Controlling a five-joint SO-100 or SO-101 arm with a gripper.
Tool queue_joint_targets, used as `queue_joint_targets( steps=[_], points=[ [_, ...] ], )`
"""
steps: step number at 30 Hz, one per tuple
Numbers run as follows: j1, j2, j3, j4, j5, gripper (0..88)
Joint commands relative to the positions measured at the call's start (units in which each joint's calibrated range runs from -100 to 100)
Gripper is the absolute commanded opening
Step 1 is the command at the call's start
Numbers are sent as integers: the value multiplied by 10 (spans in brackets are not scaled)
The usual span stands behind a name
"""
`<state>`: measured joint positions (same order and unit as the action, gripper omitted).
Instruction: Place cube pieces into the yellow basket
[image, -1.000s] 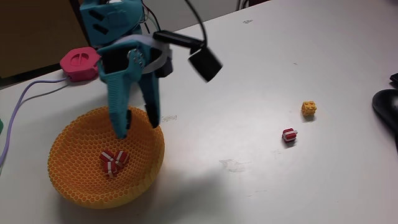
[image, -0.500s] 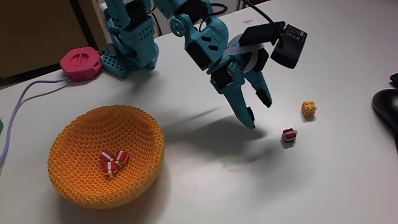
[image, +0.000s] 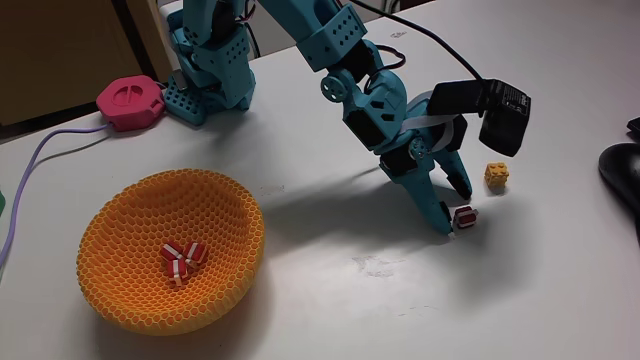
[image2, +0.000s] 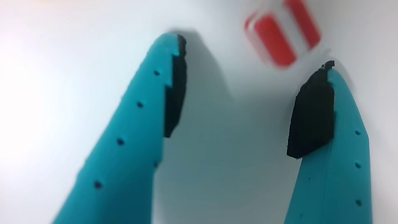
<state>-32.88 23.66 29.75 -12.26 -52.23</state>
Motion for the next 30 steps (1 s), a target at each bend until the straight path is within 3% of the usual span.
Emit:
queue_joint_targets(
  steps=[1,7,9,10,15,23,30],
  points=[
    [-1,27,-78,-19,-1,280],
    [16,52,-95,-19,-1,210],
    [18,52,-88,-19,-2,113],
    [20,53,-84,-21,2,22],
    [37,8,-83,-3,72,0],
    [158,-266,-167,438,263,0],
    [398,-512,52,538,347,0]
  ],
)
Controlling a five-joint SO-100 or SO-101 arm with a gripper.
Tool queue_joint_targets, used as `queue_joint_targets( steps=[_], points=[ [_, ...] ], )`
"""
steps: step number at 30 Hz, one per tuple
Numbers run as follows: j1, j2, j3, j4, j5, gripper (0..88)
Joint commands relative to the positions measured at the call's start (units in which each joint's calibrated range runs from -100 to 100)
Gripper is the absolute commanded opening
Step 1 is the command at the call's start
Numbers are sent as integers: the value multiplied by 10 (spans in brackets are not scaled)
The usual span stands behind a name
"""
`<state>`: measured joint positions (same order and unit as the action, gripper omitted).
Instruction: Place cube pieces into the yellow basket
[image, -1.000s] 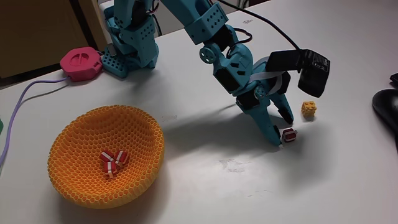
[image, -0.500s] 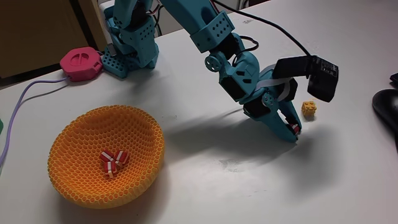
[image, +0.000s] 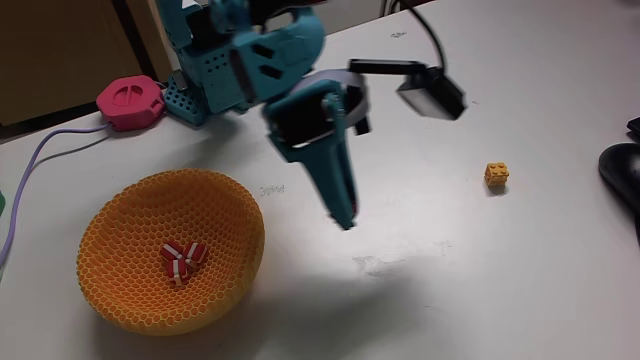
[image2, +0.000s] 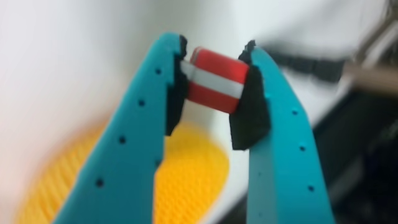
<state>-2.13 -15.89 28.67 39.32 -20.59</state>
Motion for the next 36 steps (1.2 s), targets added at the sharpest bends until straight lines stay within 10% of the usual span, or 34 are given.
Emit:
queue_joint_targets(
  steps=[1,10,13,22,30,36],
  points=[
    [120,-139,86,27,44,0],
    [236,-209,180,47,112,11],
    [231,-210,169,77,122,335],
    [228,-209,144,168,85,473],
    [-52,-170,31,102,-77,300],
    [-287,-94,169,-153,-198,368]
  ],
)
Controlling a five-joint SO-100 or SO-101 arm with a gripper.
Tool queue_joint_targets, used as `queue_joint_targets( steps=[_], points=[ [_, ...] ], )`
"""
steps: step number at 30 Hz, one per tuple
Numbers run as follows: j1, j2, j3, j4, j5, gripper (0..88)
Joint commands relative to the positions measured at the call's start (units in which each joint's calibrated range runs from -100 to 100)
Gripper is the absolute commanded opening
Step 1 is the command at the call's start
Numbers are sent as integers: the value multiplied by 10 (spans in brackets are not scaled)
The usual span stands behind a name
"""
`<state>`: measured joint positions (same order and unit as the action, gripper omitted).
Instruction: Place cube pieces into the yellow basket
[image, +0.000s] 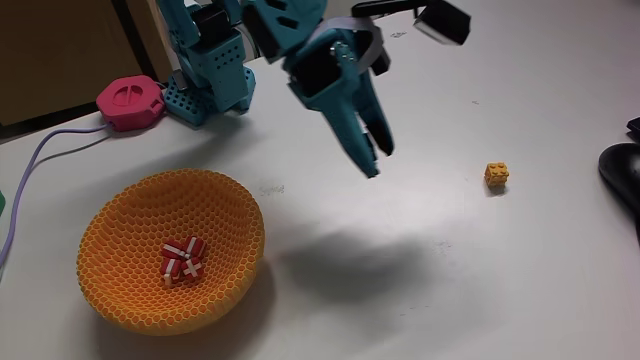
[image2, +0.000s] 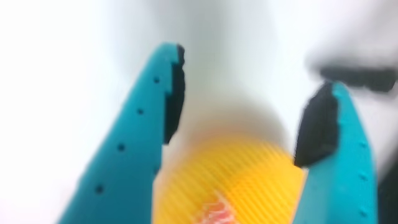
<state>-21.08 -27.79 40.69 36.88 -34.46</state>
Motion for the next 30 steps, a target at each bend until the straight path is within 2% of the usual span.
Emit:
queue_joint_targets(
  steps=[1,5,9,17,30],
  points=[
    [-127,52,71,-179,-79,377],
    [-190,182,92,-362,-127,382],
    [-203,306,28,-454,-151,364],
    [-215,459,-91,-524,-175,304],
    [-220,572,-188,-601,-188,231]
  ],
)
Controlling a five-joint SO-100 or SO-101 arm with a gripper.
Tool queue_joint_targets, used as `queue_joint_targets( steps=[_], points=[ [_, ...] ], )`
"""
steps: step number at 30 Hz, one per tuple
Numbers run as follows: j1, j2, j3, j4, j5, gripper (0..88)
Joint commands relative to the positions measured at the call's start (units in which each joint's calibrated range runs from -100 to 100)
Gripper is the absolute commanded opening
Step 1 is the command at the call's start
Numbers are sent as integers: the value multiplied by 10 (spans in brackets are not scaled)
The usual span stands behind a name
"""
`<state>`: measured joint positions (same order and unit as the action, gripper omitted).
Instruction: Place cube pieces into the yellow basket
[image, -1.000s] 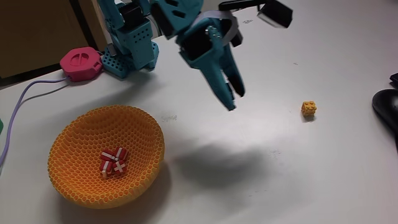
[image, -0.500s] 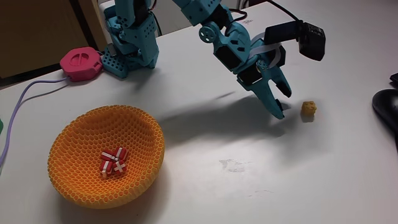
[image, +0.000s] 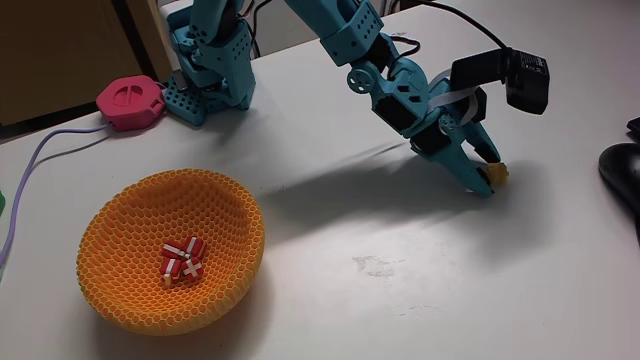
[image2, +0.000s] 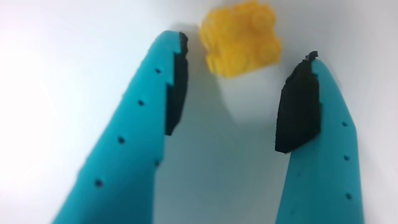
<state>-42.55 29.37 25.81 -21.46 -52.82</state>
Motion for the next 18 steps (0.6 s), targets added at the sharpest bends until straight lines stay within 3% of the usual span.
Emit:
queue_joint_targets(
  steps=[1,4,7,10,14,18],
  points=[
    [-5,6,-44,-19,-6,225],
    [-3,15,-50,-27,-14,179],
    [2,15,-49,-27,-23,0],
    [18,-31,-34,6,22,0],
    [77,-209,8,214,116,0],
    [202,-446,64,477,210,0]
  ],
)
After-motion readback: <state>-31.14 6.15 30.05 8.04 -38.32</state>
